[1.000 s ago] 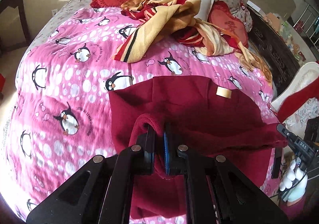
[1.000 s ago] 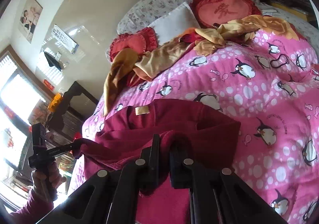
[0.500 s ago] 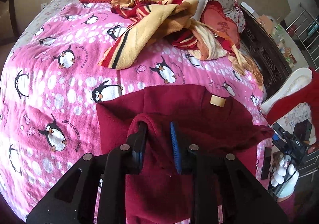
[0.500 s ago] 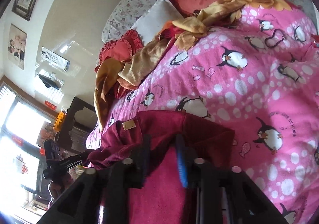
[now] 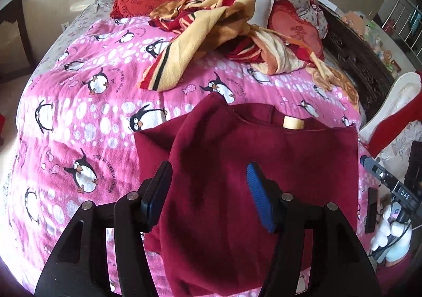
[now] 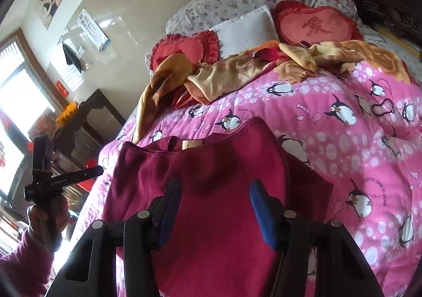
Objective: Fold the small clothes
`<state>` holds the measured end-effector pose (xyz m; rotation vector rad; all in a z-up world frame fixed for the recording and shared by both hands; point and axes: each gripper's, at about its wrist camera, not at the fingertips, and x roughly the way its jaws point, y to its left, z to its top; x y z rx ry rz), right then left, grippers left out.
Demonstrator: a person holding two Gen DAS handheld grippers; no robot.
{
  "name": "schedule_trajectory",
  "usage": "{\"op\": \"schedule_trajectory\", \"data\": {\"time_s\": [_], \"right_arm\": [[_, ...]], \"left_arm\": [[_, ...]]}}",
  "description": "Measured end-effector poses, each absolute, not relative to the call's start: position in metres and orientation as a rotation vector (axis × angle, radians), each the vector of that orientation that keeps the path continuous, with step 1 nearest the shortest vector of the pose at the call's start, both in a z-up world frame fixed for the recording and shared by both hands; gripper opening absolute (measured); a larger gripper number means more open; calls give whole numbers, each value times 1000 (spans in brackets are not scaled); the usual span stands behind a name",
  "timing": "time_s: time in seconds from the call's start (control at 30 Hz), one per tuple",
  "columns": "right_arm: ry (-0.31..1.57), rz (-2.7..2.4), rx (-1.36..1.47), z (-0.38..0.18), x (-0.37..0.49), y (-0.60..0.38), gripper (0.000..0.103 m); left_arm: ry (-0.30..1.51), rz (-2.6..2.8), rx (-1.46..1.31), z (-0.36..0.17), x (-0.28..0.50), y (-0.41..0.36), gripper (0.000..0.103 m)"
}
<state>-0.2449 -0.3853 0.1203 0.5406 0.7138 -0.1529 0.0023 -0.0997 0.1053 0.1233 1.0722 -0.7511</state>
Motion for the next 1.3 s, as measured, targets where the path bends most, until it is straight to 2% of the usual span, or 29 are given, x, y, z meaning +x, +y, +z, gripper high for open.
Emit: {"op": "schedule_trajectory", "data": {"time_s": [0.2, 0.4, 0.57, 0.77, 1.03, 1.3], "right_arm": [[750, -261, 490, 94, -194, -403, 53], [750, -312, 545, 70, -178, -427, 53], [757, -302, 522, 78, -180, -423, 53], [732, -257, 578, 97, -226, -405, 53], [770, -254, 618, 87, -296, -378, 53], [800, -250, 674, 68, -335, -366, 53]], "left_arm": [[1119, -654, 147, 66, 24, -122, 59], [1110, -599, 207, 53, 32, -128, 59], [1098, -606, 215, 57, 26, -123, 59], [1088, -638, 192, 71, 12, -103, 59], [1060, -711, 182, 89, -19, -45, 59], [1114, -747, 201, 64, -43, 8, 59]]}}
